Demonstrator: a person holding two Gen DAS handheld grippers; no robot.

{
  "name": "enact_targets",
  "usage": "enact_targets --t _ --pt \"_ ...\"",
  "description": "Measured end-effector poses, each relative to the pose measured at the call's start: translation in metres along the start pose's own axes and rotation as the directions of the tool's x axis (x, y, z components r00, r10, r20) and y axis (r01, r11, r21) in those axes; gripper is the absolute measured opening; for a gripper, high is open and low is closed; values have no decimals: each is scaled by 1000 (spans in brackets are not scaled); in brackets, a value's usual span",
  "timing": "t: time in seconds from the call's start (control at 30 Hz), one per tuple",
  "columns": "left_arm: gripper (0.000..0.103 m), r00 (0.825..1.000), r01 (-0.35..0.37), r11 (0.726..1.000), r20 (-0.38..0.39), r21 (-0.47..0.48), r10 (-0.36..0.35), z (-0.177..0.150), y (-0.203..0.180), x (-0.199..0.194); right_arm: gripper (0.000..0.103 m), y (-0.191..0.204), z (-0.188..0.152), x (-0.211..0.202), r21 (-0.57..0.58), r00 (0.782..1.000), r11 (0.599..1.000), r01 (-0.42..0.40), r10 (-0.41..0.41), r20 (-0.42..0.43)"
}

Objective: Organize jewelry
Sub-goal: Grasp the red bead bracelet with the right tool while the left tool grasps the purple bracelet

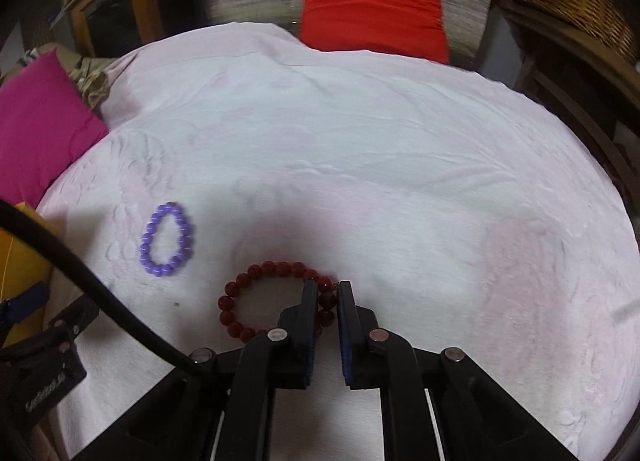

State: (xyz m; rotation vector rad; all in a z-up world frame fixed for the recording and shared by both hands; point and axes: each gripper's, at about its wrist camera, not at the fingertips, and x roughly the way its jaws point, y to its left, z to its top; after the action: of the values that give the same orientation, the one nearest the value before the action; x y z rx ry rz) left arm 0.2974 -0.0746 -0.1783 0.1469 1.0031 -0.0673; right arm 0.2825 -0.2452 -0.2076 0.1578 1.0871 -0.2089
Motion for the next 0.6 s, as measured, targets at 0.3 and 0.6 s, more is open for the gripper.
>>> enact_targets --t 0.3,0.6 --pt "75 988 152 987 31 -45 -151 18 -15 11 11 -37 -9 -1 75 997 995 -58 62 -49" --pt "70 975 220 975 31 -31 -219 23 -33 26 11 -45 -14 0 73 995 994 -81 85 -54"
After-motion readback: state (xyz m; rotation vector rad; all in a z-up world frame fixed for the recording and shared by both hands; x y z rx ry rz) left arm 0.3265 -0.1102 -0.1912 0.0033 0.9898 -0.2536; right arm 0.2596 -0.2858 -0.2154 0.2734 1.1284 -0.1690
